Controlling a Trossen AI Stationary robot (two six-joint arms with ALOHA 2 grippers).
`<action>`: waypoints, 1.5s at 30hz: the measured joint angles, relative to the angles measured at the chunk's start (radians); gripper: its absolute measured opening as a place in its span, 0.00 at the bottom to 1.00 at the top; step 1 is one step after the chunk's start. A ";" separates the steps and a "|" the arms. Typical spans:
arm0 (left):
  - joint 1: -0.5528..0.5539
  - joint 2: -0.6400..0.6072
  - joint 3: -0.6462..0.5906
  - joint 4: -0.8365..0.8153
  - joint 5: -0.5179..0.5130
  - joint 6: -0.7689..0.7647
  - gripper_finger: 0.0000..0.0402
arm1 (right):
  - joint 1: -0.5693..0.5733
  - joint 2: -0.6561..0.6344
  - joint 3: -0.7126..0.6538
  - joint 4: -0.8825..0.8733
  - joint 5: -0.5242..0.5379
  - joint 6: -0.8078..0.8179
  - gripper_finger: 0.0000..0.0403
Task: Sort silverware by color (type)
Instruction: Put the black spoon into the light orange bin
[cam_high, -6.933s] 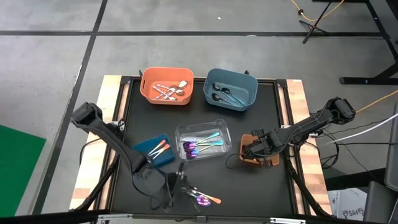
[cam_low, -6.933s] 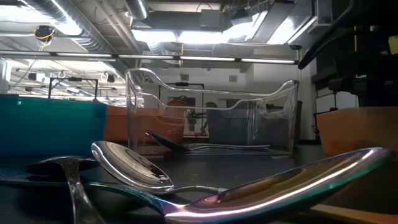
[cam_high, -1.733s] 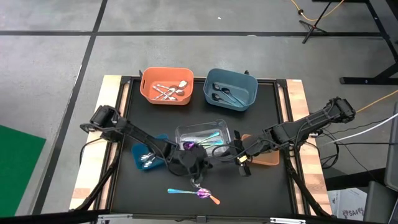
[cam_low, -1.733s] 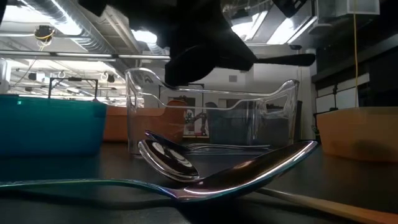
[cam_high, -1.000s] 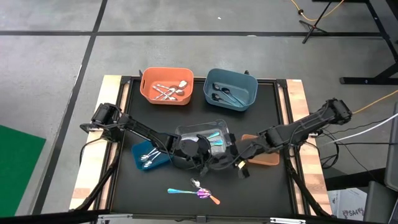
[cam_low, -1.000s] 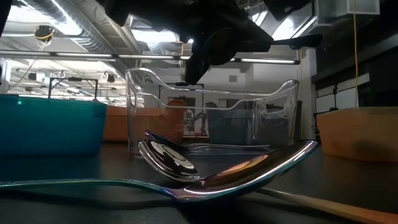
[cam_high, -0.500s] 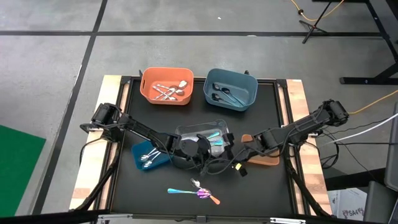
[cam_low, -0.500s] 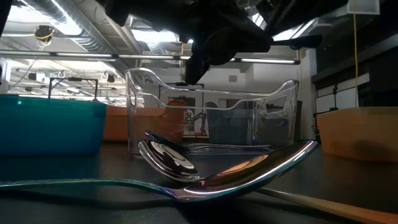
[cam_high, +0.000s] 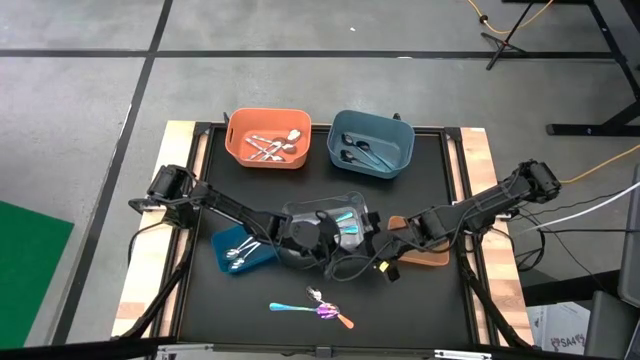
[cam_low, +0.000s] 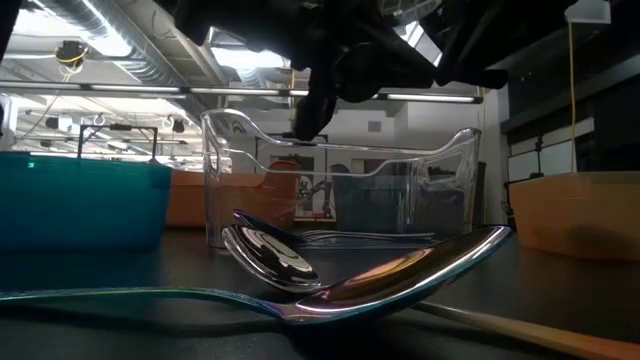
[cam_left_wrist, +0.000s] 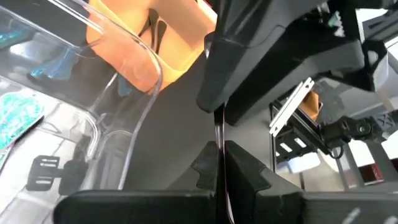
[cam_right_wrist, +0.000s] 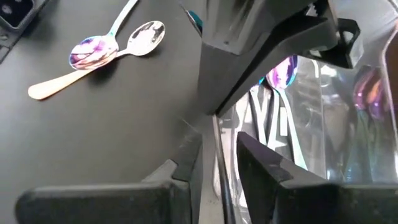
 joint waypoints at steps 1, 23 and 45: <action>0.003 0.000 0.000 0.000 0.000 -0.001 0.02 | 0.000 0.000 0.000 -0.001 0.008 0.000 0.22; 0.009 0.001 0.000 0.057 0.021 -0.054 0.02 | 0.000 0.000 0.000 -0.048 0.073 0.000 0.11; 0.007 0.001 0.000 0.056 0.023 -0.044 0.02 | -0.001 0.000 0.000 -0.040 -0.016 0.001 0.00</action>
